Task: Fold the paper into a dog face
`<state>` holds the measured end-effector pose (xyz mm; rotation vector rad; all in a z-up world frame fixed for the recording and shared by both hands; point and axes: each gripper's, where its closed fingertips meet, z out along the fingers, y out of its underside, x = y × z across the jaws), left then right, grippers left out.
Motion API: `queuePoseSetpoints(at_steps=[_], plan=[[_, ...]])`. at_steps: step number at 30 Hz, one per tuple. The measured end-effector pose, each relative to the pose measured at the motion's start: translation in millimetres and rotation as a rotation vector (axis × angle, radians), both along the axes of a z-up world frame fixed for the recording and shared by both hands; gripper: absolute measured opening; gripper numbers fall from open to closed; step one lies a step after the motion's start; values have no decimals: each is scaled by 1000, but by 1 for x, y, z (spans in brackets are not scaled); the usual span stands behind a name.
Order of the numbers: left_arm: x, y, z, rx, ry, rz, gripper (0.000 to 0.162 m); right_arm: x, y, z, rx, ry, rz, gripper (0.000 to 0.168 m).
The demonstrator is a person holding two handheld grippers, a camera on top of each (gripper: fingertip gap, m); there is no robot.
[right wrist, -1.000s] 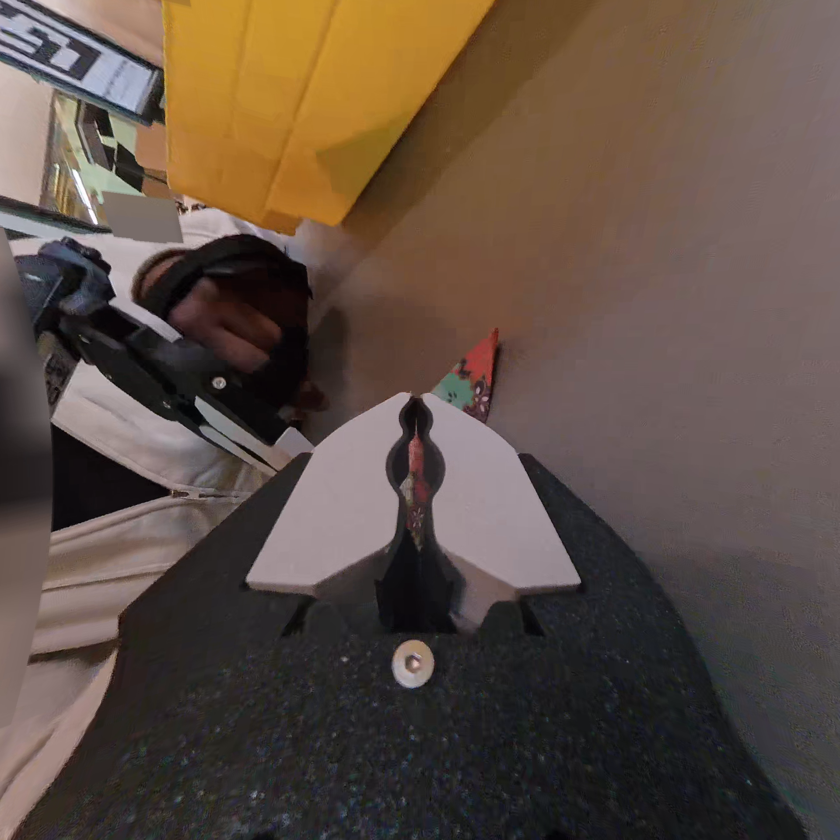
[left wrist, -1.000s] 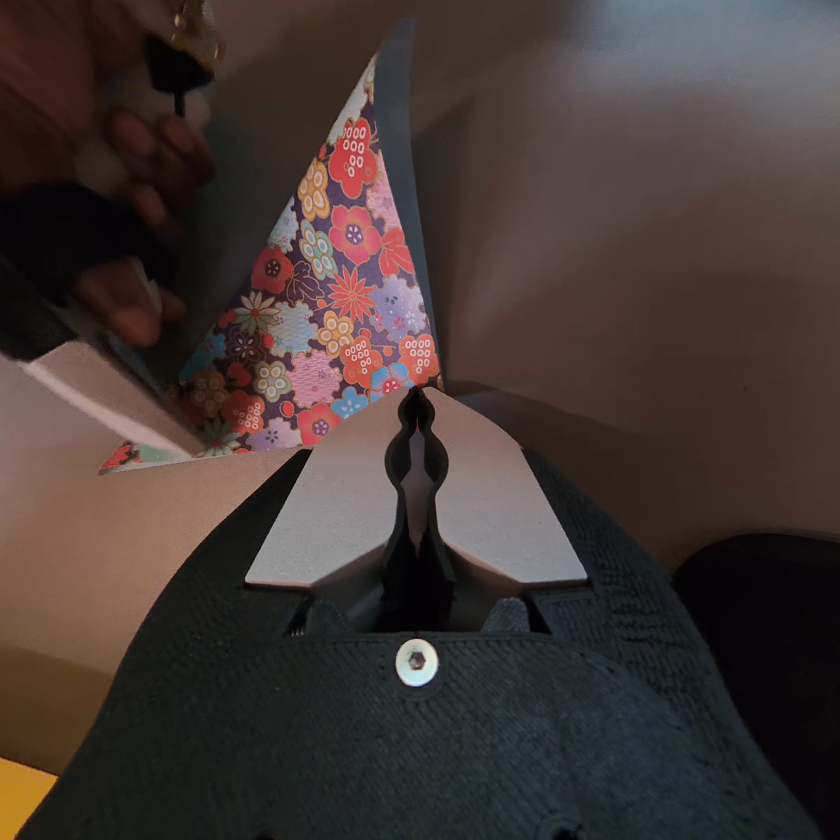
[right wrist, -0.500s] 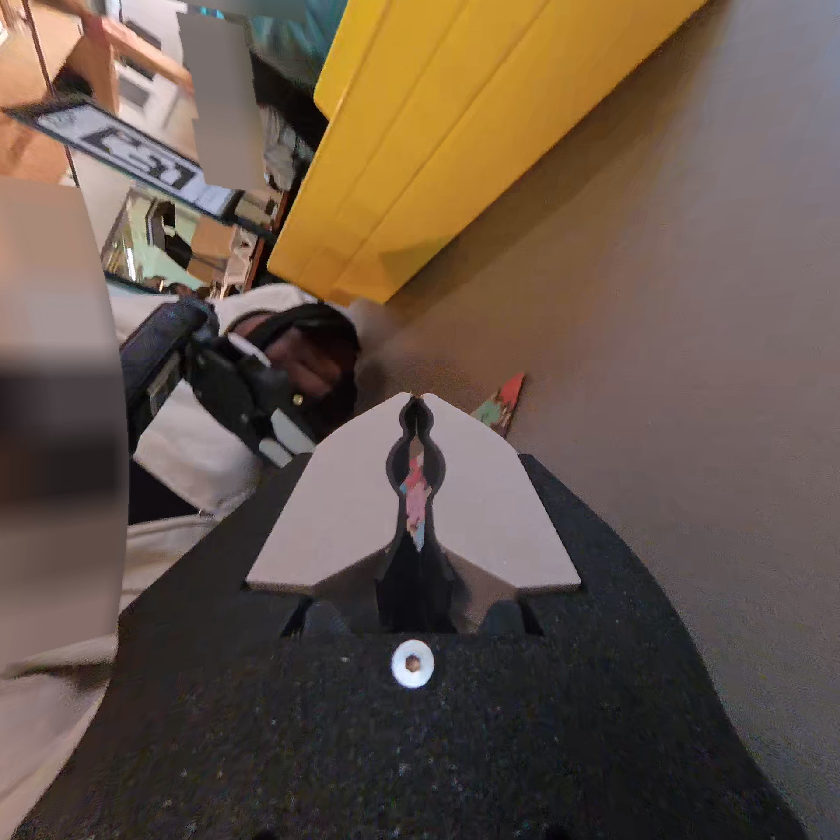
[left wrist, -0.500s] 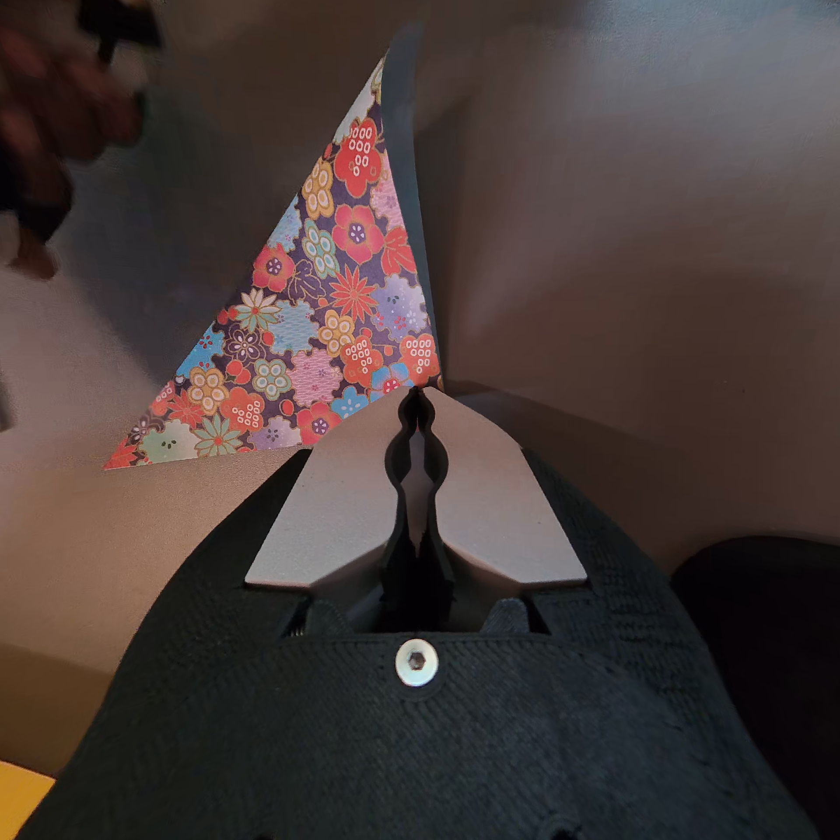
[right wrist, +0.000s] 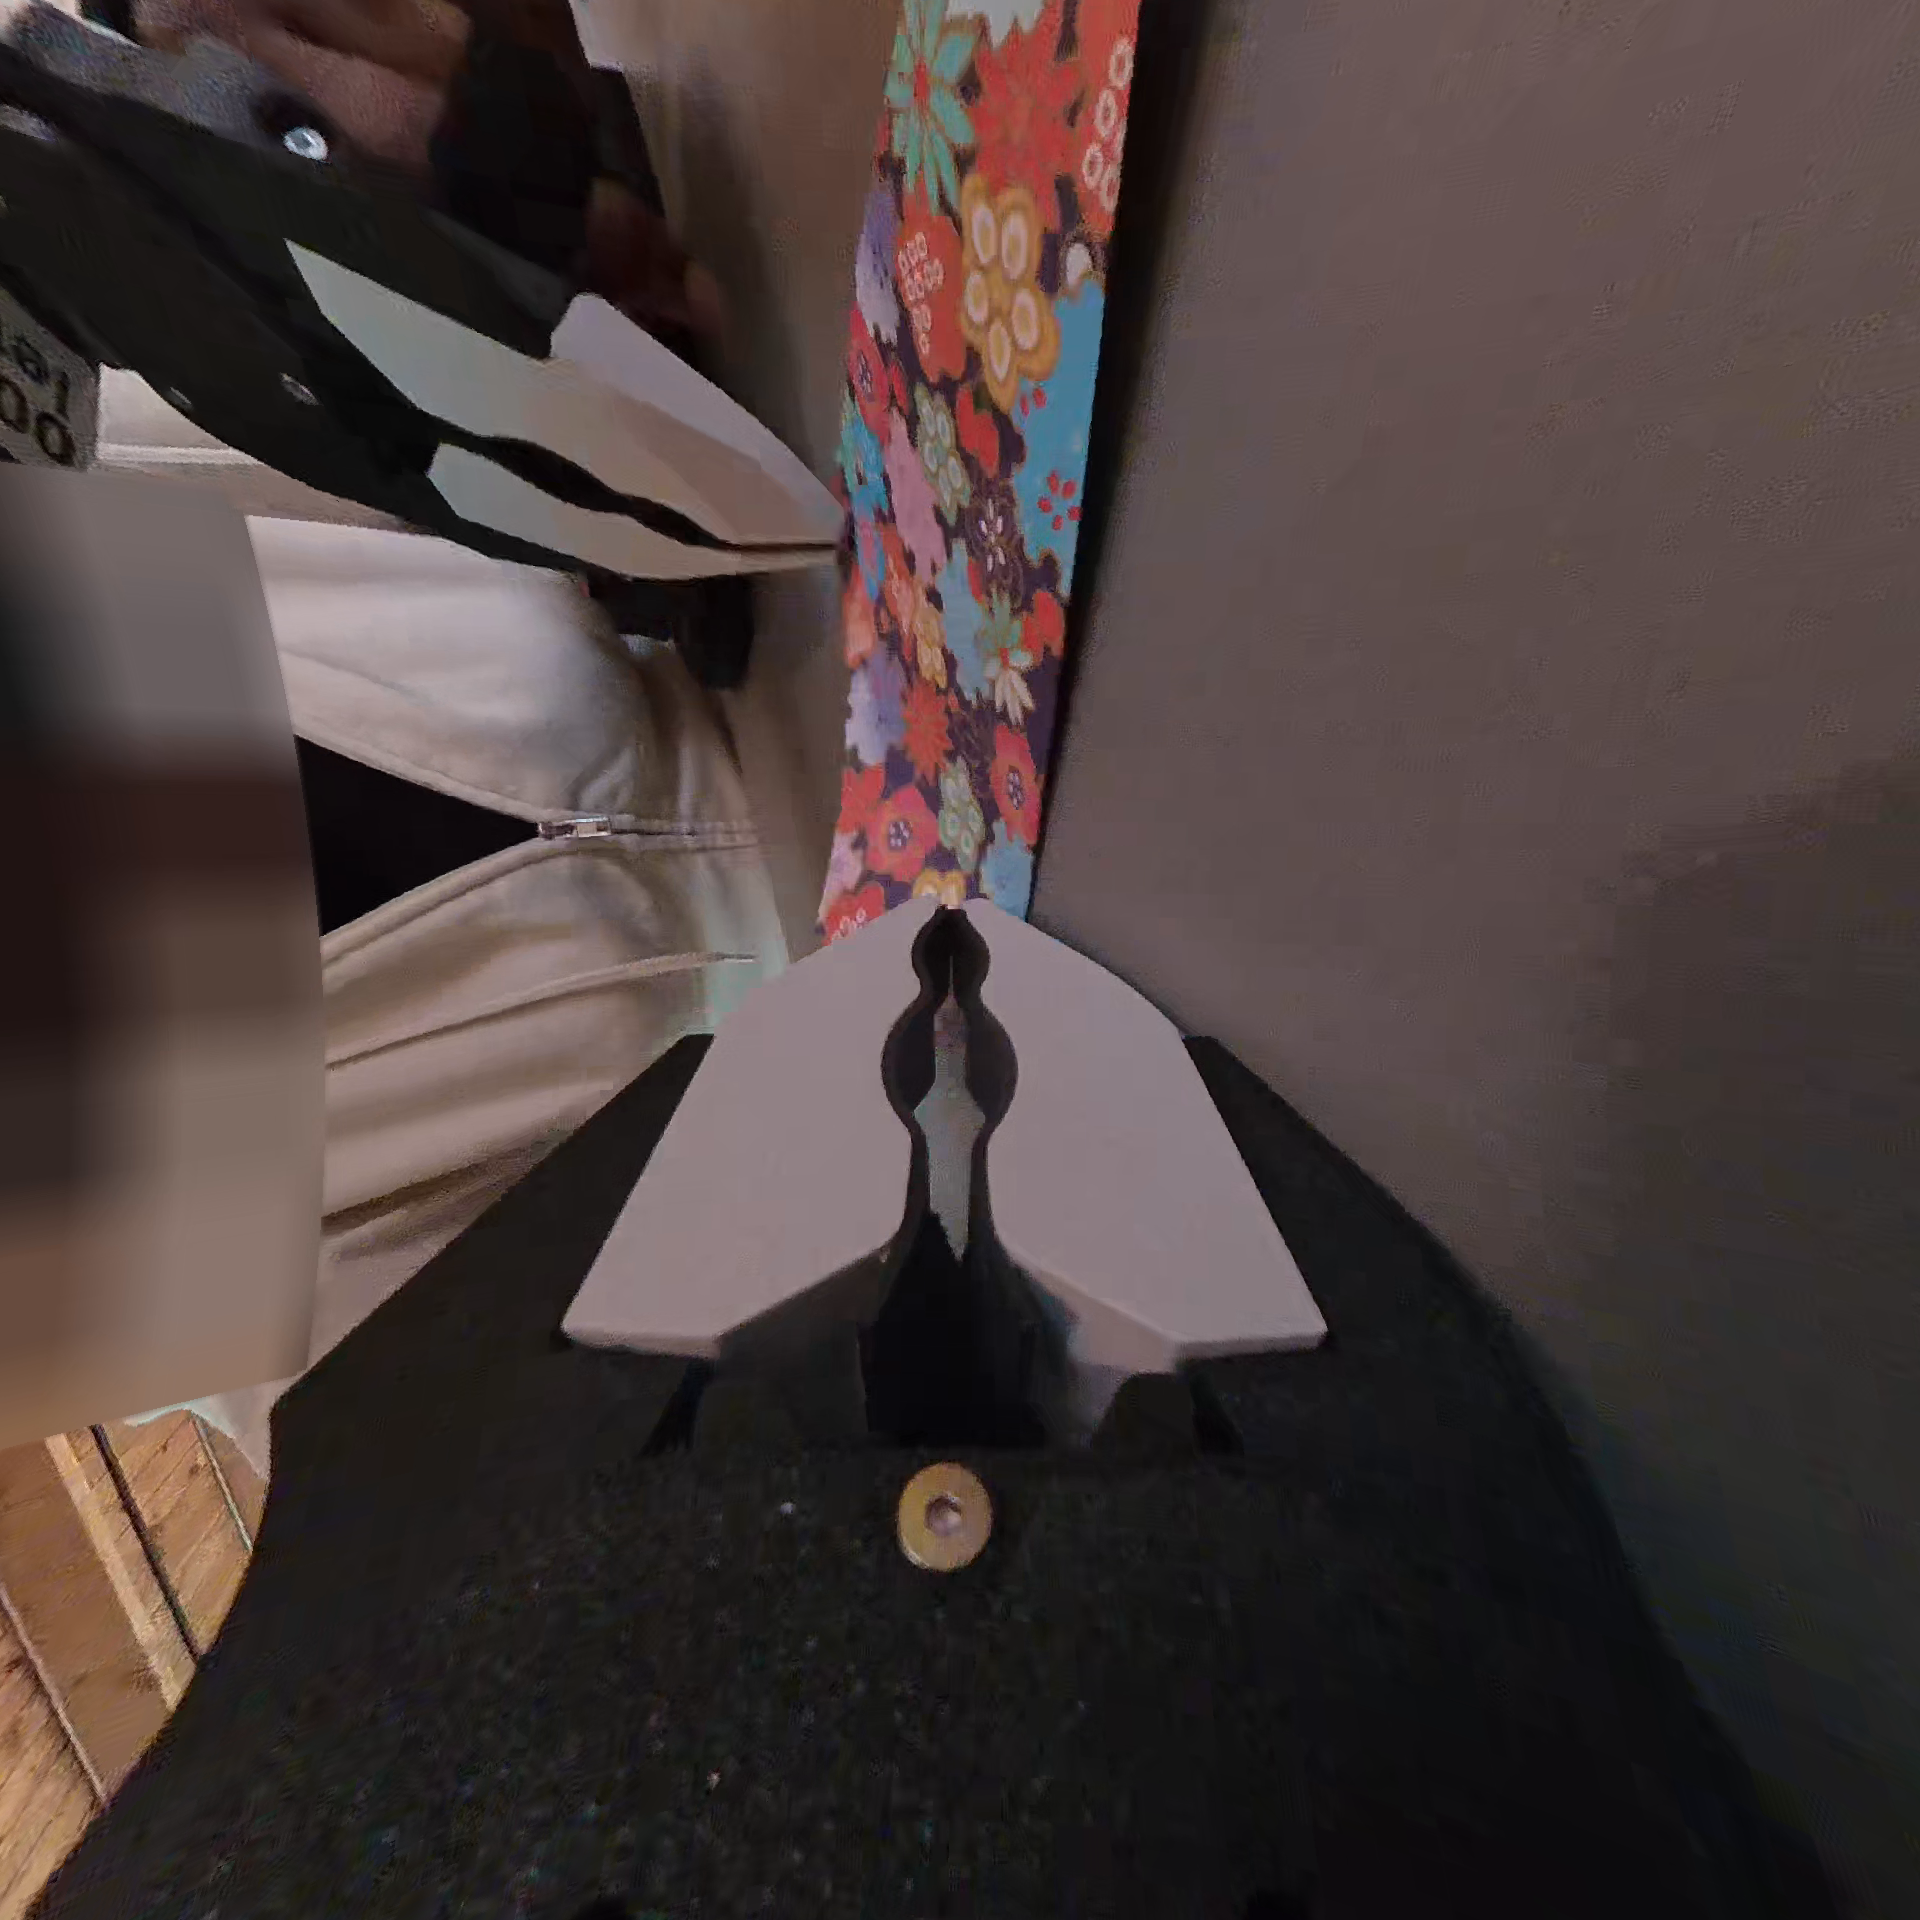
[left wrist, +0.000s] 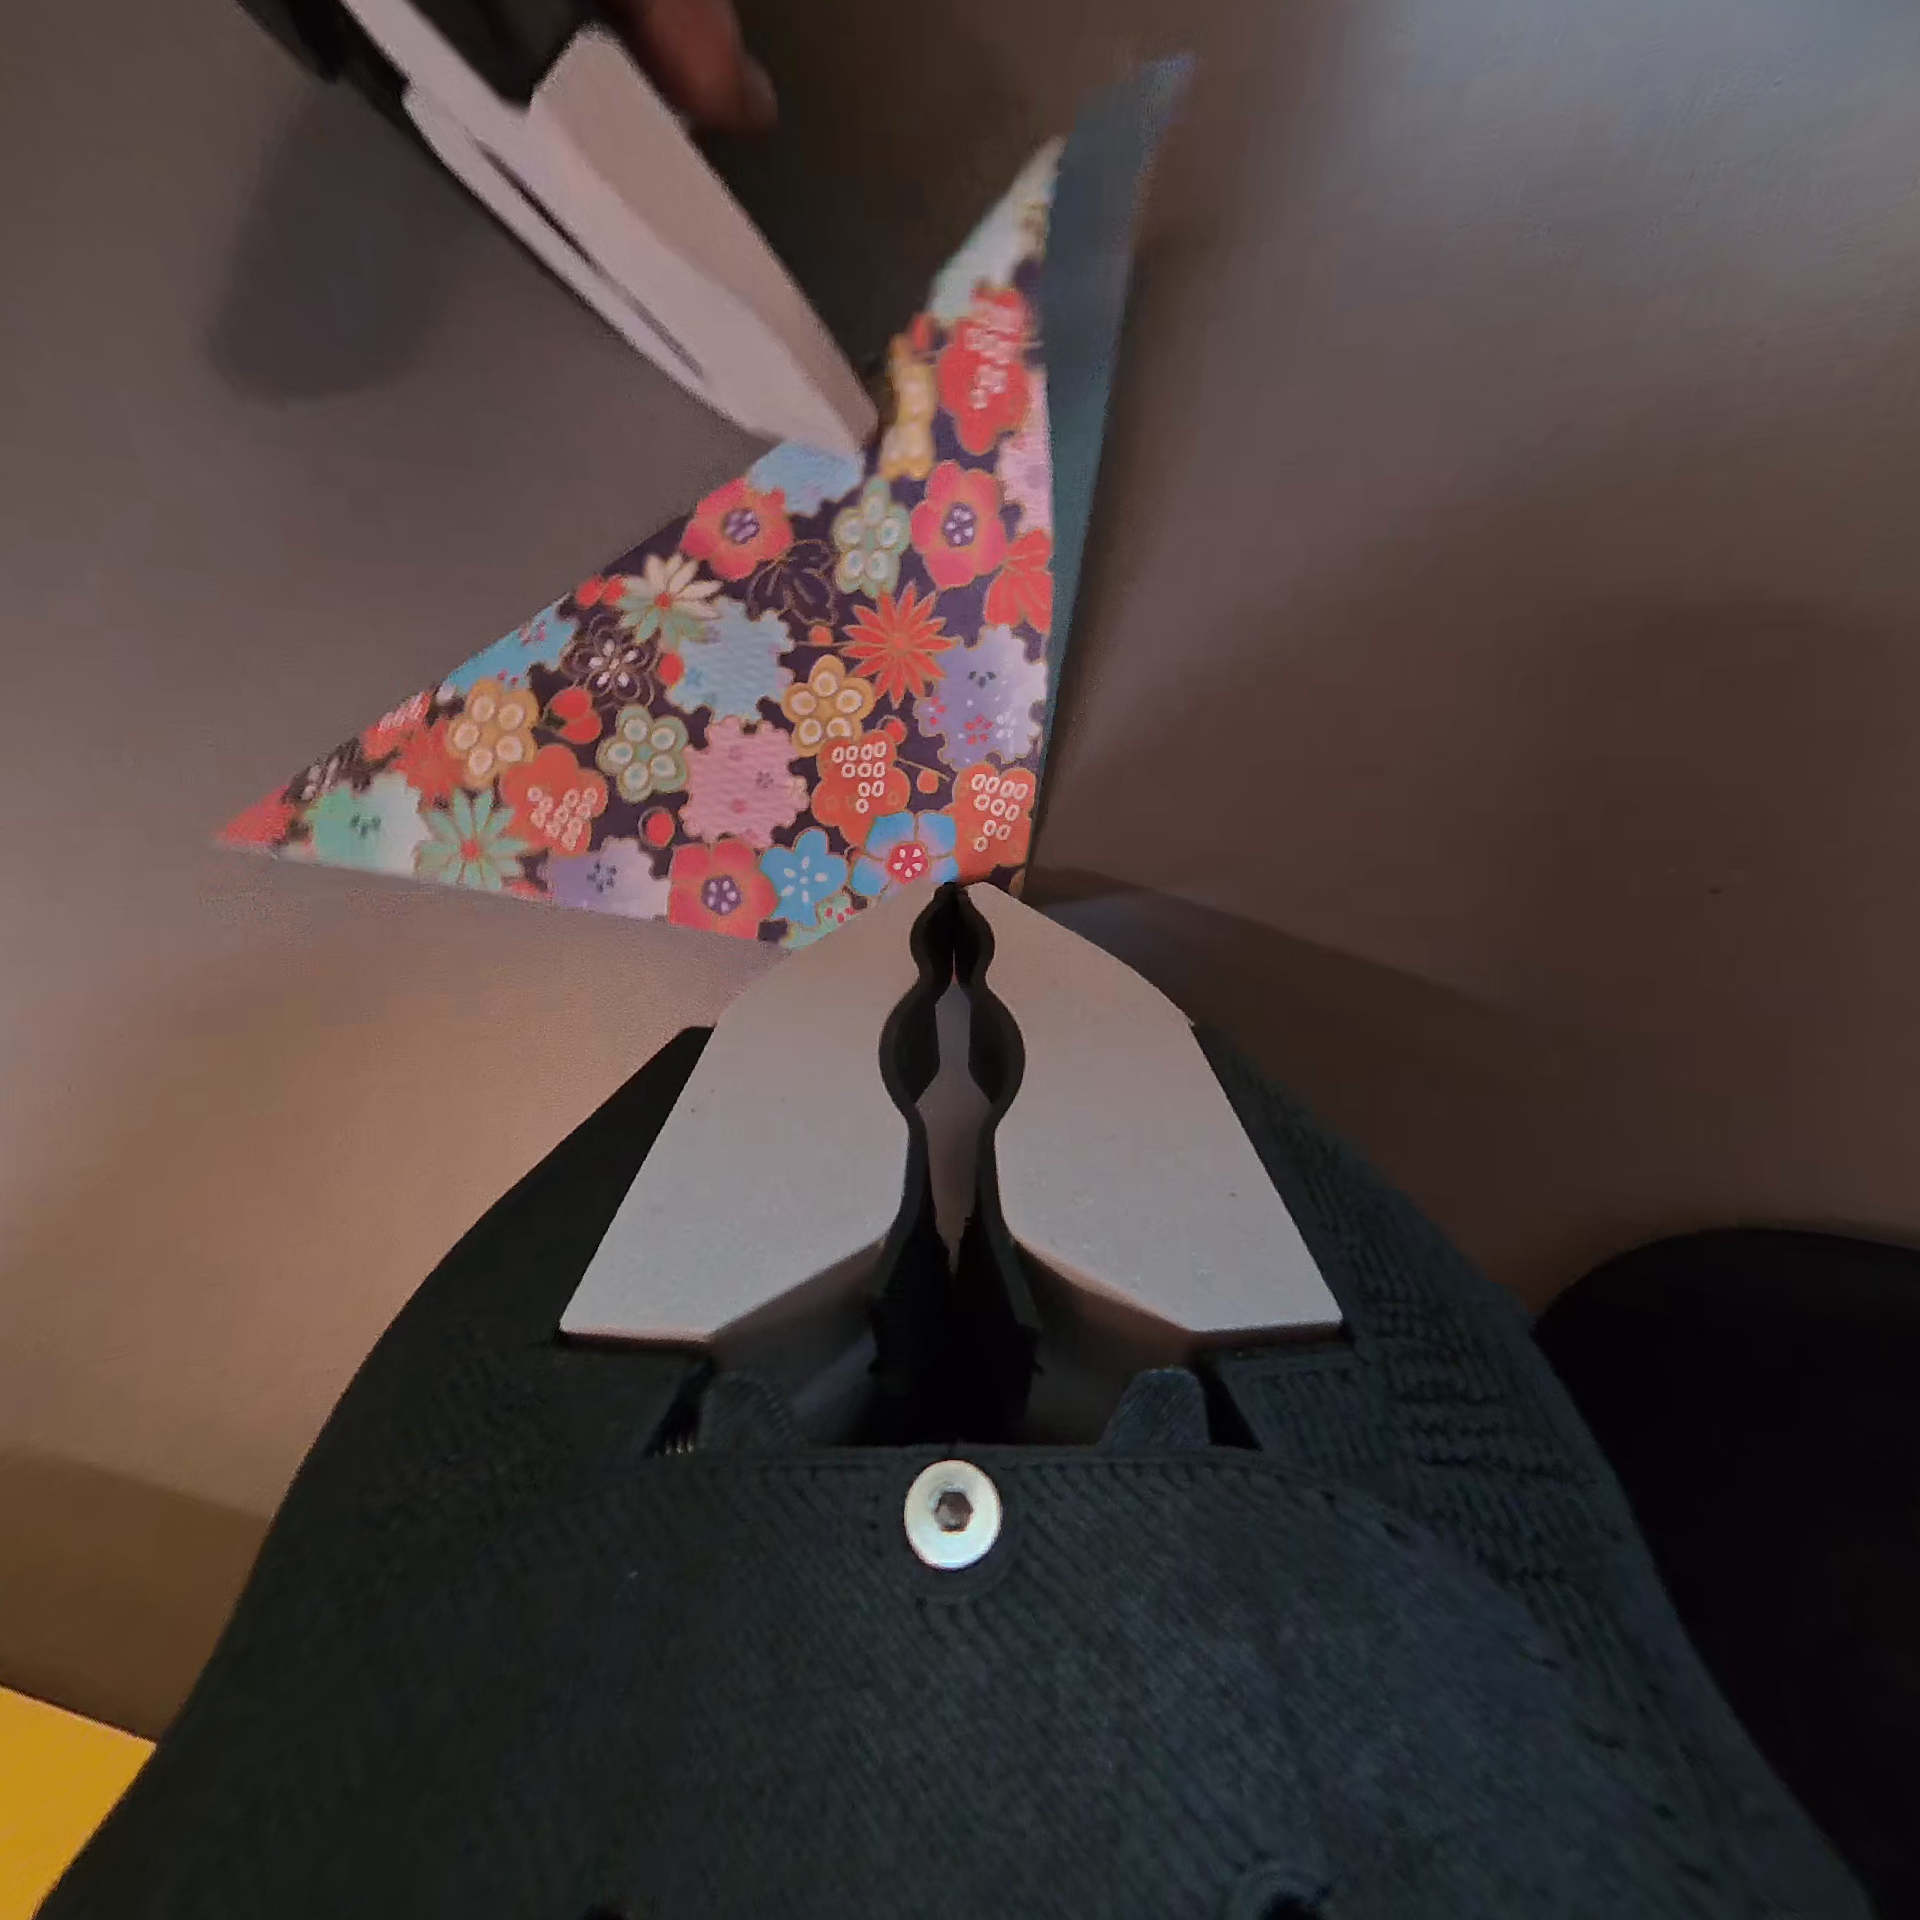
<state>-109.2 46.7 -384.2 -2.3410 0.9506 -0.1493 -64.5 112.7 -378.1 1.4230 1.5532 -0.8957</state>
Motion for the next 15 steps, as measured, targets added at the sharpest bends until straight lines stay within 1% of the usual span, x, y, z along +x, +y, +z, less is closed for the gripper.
queuePoseSetpoints(at_steps=[2,3,4,6,8,9,10,12,13,14,15], plan=[[0,0,0,2,2,-4,1,13,15,-2,52,-33,-2,0],[0,0,0,3,3,-5,0,16,22,-3,93,-22,-1,0],[0,0,0,5,6,-7,0,14,24,1,106,28,-14,0],[0,0,0,10,19,-15,0,-2,4,30,-36,154,-86,0],[0,0,0,12,23,-18,0,-2,-22,40,-84,194,-23,0],[0,0,0,11,20,-17,0,2,-35,38,-103,167,15,0],[0,0,0,12,17,-15,0,7,-42,28,-86,110,54,0],[0,0,0,15,18,-12,0,22,-38,0,-7,-18,115,0],[-1,0,0,17,19,-13,0,20,-38,6,-76,-19,73,0],[-1,0,0,17,18,-12,0,25,-27,1,-22,-14,84,0],[0,0,0,16,14,-12,0,30,-18,0,-3,-47,67,0]])
